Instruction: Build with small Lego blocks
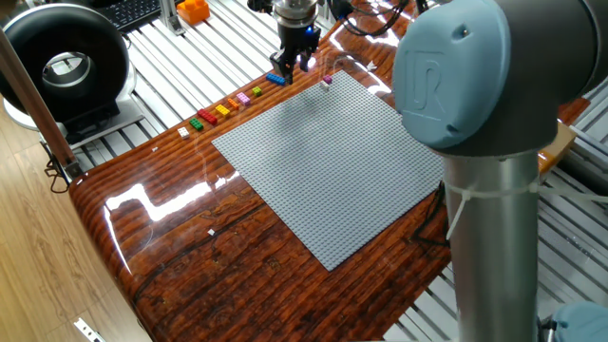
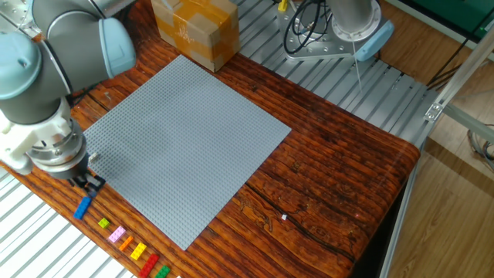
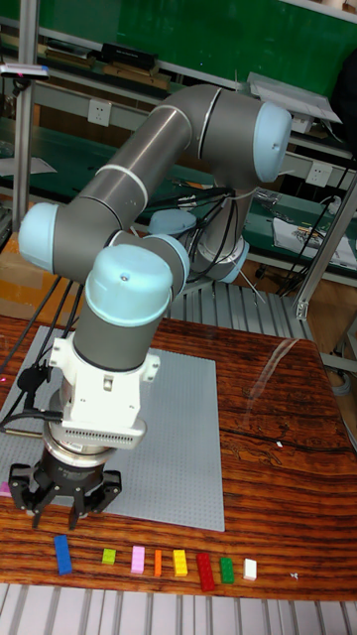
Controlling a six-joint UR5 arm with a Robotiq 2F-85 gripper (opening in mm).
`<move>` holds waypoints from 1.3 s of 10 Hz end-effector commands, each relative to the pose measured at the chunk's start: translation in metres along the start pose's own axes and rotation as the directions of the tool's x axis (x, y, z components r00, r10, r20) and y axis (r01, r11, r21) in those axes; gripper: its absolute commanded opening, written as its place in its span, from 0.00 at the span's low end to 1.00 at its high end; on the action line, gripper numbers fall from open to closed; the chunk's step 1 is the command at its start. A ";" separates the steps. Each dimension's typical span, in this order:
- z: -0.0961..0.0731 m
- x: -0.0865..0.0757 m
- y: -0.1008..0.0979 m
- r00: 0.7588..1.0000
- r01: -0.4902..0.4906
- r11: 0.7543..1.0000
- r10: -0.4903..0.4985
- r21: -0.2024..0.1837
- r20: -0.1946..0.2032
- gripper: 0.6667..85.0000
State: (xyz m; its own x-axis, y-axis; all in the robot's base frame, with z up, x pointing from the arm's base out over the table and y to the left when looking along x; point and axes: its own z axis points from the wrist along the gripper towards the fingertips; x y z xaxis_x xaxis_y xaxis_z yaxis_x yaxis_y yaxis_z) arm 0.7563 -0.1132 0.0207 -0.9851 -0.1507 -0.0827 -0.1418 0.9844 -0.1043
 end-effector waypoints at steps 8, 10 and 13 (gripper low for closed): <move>0.011 -0.026 0.014 0.999 0.012 1.000 -0.013 0.009 0.050 0.47; 0.012 -0.028 0.014 0.998 0.015 1.000 -0.016 0.007 0.057 0.47; 0.013 -0.027 0.015 0.997 0.048 0.999 -0.049 0.005 0.057 0.43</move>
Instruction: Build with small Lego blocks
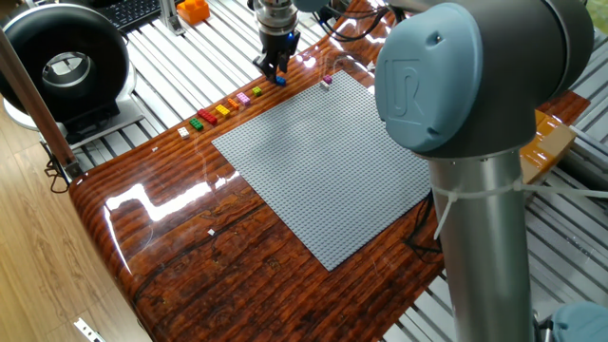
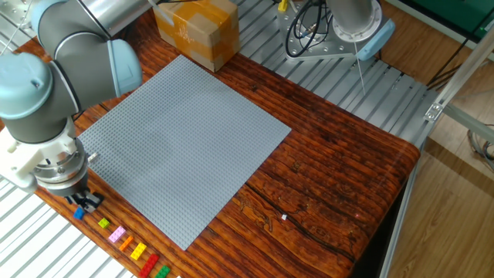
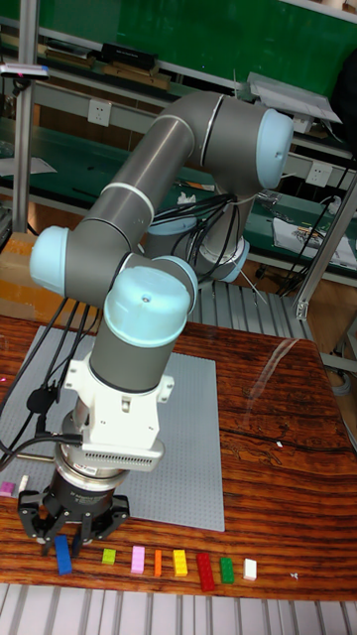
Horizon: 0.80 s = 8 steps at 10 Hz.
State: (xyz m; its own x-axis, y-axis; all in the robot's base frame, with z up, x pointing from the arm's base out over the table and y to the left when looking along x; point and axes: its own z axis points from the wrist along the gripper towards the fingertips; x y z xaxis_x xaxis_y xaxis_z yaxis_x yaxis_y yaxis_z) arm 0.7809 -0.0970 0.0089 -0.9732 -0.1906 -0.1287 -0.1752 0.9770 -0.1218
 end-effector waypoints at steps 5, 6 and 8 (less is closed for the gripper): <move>0.002 0.001 0.005 0.999 0.044 0.998 -0.044 -0.034 0.006 0.40; 0.002 0.001 0.006 0.999 0.051 0.998 -0.051 -0.041 0.008 0.40; 0.002 0.003 0.007 0.998 0.060 0.997 -0.060 -0.053 0.005 0.39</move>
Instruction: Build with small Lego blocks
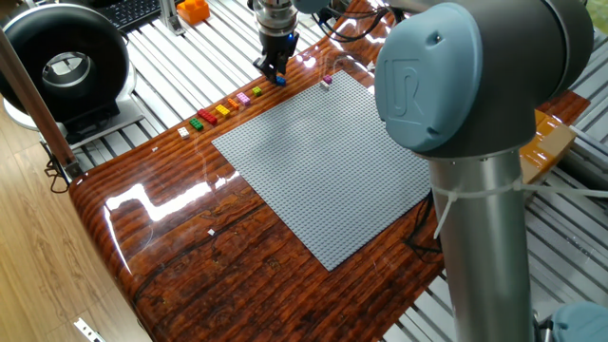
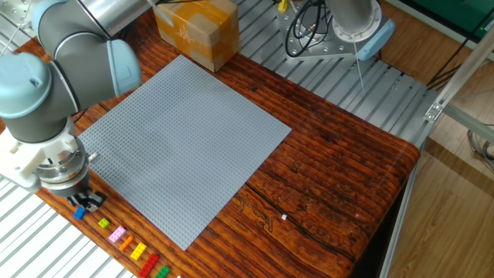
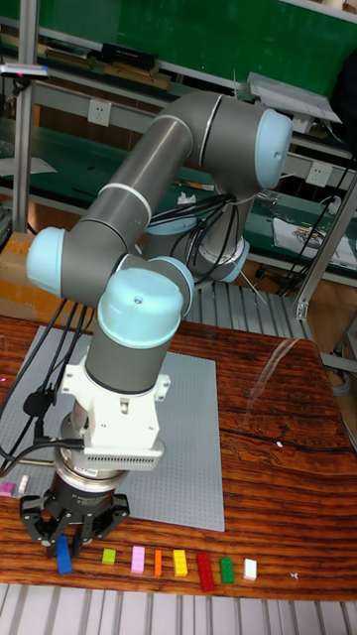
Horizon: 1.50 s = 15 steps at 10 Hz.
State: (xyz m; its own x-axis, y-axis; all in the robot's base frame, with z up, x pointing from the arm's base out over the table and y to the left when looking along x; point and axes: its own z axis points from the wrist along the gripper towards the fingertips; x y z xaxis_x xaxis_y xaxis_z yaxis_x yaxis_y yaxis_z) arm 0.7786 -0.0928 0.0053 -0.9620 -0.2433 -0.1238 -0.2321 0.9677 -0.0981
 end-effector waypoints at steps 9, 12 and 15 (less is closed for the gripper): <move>0.002 0.001 -0.001 0.999 0.041 0.998 -0.041 -0.054 0.009 0.37; 0.003 0.002 -0.003 1.000 0.026 0.999 -0.025 -0.048 0.002 0.31; 0.002 0.005 -0.005 1.000 -0.005 0.999 0.005 -0.039 -0.009 0.21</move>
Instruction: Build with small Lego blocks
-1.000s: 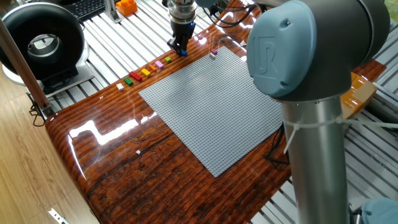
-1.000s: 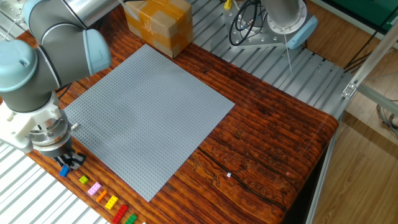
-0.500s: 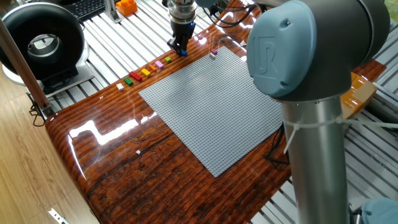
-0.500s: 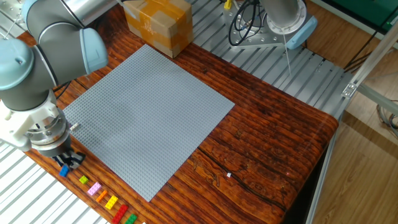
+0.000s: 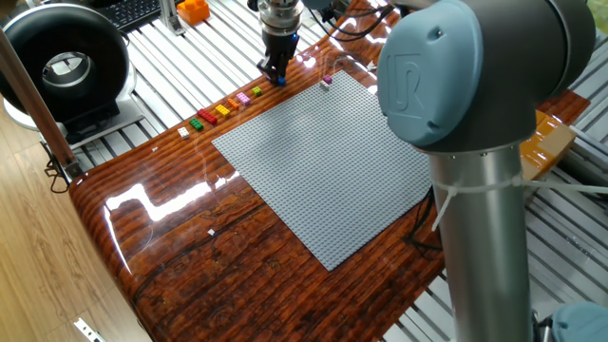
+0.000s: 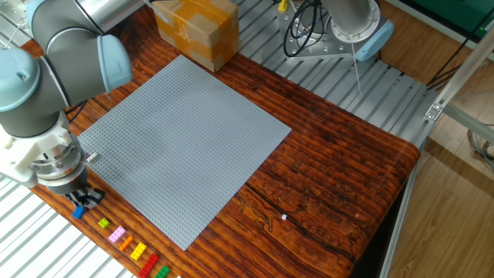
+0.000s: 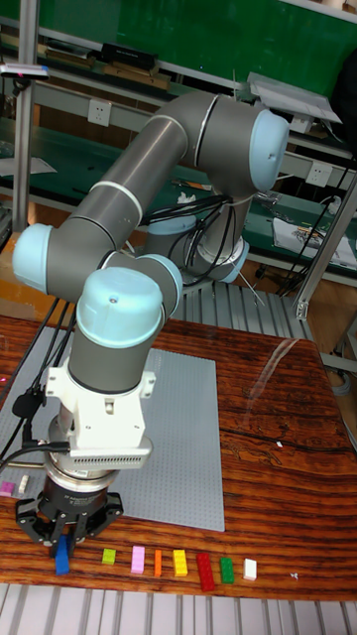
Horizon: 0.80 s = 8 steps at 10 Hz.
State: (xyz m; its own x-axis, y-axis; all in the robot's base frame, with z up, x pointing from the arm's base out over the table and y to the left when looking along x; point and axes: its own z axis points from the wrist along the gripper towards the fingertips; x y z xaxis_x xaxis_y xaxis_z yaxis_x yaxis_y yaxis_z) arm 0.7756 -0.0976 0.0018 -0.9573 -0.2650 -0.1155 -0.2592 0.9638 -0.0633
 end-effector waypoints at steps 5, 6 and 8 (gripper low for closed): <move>-0.012 0.011 -0.002 0.984 -0.175 0.984 0.175 -0.010 -0.014 0.00; -0.018 0.018 -0.005 0.977 -0.211 0.977 0.211 -0.005 -0.016 0.00; -0.028 0.036 -0.016 0.968 -0.253 0.967 0.253 -0.018 -0.006 0.00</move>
State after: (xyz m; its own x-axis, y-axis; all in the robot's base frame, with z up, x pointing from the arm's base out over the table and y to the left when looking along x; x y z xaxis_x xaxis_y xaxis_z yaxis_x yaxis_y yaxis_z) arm 0.7567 -0.1090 0.0155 -0.9900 -0.0870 -0.1108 -0.0832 0.9958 -0.0389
